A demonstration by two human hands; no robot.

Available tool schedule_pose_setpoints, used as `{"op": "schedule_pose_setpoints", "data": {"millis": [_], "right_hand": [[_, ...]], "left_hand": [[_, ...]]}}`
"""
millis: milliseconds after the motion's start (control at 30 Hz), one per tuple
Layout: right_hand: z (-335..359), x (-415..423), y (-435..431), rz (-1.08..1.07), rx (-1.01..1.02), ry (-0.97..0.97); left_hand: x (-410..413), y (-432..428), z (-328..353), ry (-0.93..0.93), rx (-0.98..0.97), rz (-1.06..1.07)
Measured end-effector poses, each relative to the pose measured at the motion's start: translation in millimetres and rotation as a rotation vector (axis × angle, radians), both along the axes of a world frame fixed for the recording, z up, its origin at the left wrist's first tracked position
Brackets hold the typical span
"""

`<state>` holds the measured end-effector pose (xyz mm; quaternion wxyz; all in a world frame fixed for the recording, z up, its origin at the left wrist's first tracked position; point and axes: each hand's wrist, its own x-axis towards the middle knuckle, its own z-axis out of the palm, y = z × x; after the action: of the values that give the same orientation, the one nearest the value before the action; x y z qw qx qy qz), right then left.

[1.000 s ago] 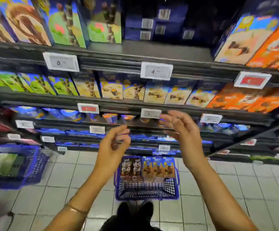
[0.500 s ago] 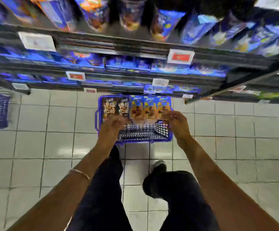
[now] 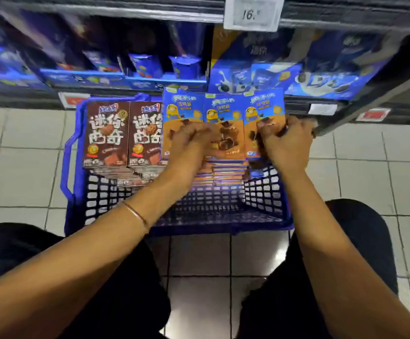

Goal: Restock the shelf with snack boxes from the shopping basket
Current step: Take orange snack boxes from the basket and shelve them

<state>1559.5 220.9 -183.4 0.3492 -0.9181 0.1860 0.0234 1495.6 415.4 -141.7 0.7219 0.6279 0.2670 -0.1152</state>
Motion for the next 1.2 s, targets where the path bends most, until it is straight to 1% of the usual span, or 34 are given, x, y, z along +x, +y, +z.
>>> {"op": "schedule_pose_setpoints", "data": {"millis": [33, 100, 167, 233, 300, 433, 500, 567, 600, 667, 700, 767, 833, 900, 1067, 1133, 1200], "right_hand": [[-2.9, -1.3, 0.8, 0.02, 0.023, -0.054], [-1.1, -3.8, 0.3, 0.013, 0.142, -0.104], [9.9, -5.2, -1.1, -0.018, 0.235, -0.101], [24.6, -6.3, -5.1, -0.052, 0.267, -0.121], [36.7, -6.4, -6.4, -0.064, 0.389, -0.146], [64.6, -14.0, 7.9, 0.086, 0.703, -0.129], [77.6, -24.8, 23.8, 0.167, 0.782, -0.078], [84.3, -37.8, 40.6, 0.269, 0.813, -0.026], [84.0, -42.0, 46.5, 0.319, 0.808, -0.007], [77.6, -43.2, 51.2, 0.38, 0.789, 0.009], [70.6, -38.1, 49.5, 0.351, 0.793, 0.011], [52.5, -25.5, 44.0, 0.21, 0.777, -0.008], [33.0, -16.6, 39.9, 0.16, 0.6, -0.019], [13.9, -12.6, 40.4, 0.219, 0.432, 0.024], [-3.9, -9.6, 46.2, 0.393, 0.238, 0.076], [-6.3, -9.5, 47.1, 0.404, 0.199, 0.067], [-6.5, -11.0, 47.9, 0.387, 0.226, 0.04]], "left_hand": [[1.1, -3.2, -0.6, -0.006, -0.006, 0.014], [3.5, -7.8, 7.2, 0.019, -0.016, 0.028], [5.5, -8.7, 20.5, 0.057, -0.012, 0.046], [6.0, -9.2, 32.9, 0.075, -0.004, 0.023], [4.7, -9.8, 39.1, 0.092, -0.004, -0.004], [1.2, -12.9, 49.7, 0.089, -0.118, -0.041], [1.1, -14.0, 56.1, 0.049, -0.188, -0.02], [-1.7, -12.6, 59.9, -0.028, -0.272, 0.037], [-2.8, -10.7, 59.5, -0.063, -0.311, 0.079], [-5.1, -4.4, 56.8, -0.122, -0.324, 0.173], [-6.7, -1.1, 55.3, -0.131, -0.322, 0.213], [-10.1, 3.9, 53.3, -0.121, -0.303, 0.258], [-12.8, 5.9, 53.3, -0.11, -0.281, 0.279], [-16.0, 6.0, 53.7, -0.093, -0.279, 0.291], [-22.1, 5.4, 49.3, -0.024, -0.257, 0.297], [-21.9, 4.7, 48.6, 0.004, -0.248, 0.308], [-21.5, 5.2, 49.1, 0.016, -0.25, 0.316]]}}
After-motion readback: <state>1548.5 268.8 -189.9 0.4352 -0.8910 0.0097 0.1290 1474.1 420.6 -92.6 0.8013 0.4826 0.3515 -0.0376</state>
